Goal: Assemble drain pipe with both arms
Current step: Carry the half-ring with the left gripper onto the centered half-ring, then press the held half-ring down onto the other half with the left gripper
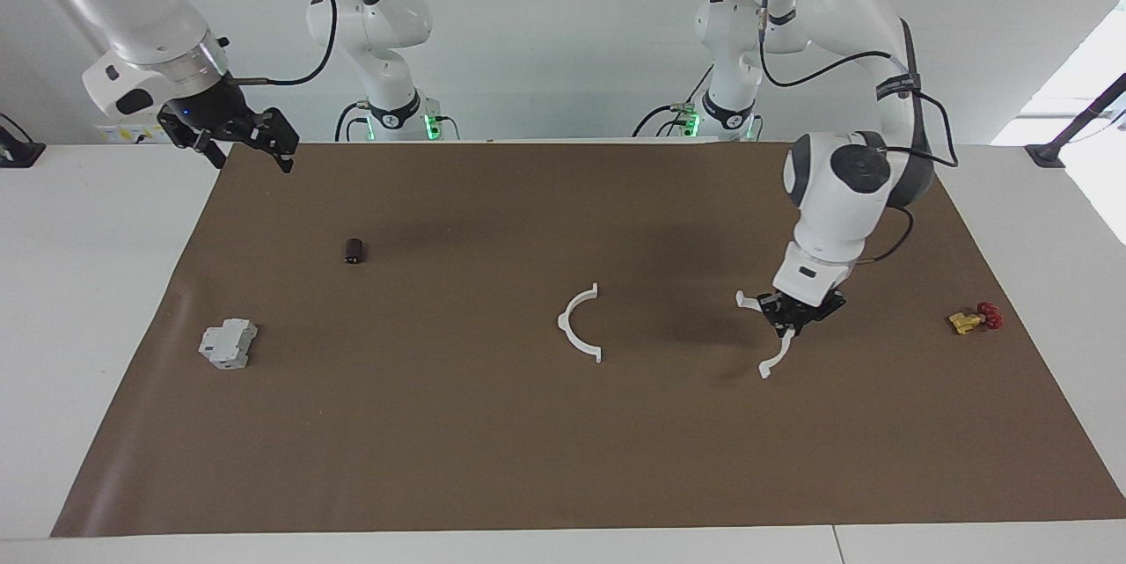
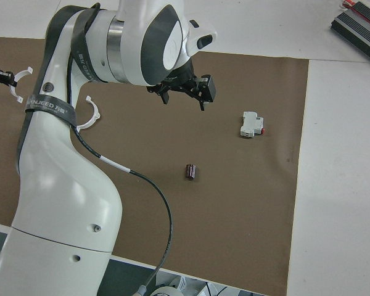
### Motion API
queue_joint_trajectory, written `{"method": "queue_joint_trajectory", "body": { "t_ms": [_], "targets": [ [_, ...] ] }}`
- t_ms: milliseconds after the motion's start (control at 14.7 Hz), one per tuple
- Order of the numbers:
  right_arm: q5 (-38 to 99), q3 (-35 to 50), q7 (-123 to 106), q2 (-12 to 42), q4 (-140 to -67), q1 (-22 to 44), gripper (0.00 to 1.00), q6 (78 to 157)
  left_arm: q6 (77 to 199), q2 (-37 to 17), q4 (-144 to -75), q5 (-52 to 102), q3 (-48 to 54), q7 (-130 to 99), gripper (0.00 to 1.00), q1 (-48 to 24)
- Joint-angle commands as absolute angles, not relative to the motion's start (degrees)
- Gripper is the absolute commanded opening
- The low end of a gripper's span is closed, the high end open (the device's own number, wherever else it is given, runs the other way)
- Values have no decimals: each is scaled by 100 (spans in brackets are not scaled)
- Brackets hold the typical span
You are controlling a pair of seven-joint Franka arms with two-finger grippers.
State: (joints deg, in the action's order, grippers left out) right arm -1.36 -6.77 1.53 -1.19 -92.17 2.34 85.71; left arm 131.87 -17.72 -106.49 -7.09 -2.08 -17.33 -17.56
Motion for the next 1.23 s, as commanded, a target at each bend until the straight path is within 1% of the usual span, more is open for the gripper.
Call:
{"method": "queue_joint_trajectory", "body": {
  "t_ms": [0, 68, 136, 340, 613, 885, 1157],
  "targets": [
    [-18, -659, -52, -114, -9123, 158, 100, 8499, 13008, -2230, -10092, -905, -299, -2318, 0, -2319],
    [-18, -650, -53, -132, -9219, 176, 100, 8543, 12982, -2406, -9838, -905, -299, -2590, 0, -2494],
    [-18, -650, -44, -158, -9263, 184, 100, 8543, 12981, -2513, -9722, -914, -299, -2819, 0, -2627],
    [-9, -668, -35, -158, -9255, 97, 100, 8525, 13008, -2777, -9607, -888, -299, -2900, 0, -3093],
    [-9, -659, -35, -158, -9255, 149, 100, 8517, 13008, -2777, -9729, -879, -281, -2900, 0, -3269],
    [-9, -659, -35, -167, -9255, 132, 100, 8517, 13087, -2690, -10054, -888, -290, -2900, 0, -3453],
    [-17, -659, -35, -167, -9255, 141, 100, 8517, 13131, -2637, -10169, -888, -272, -2900, 0, -3533]
  ]
}}
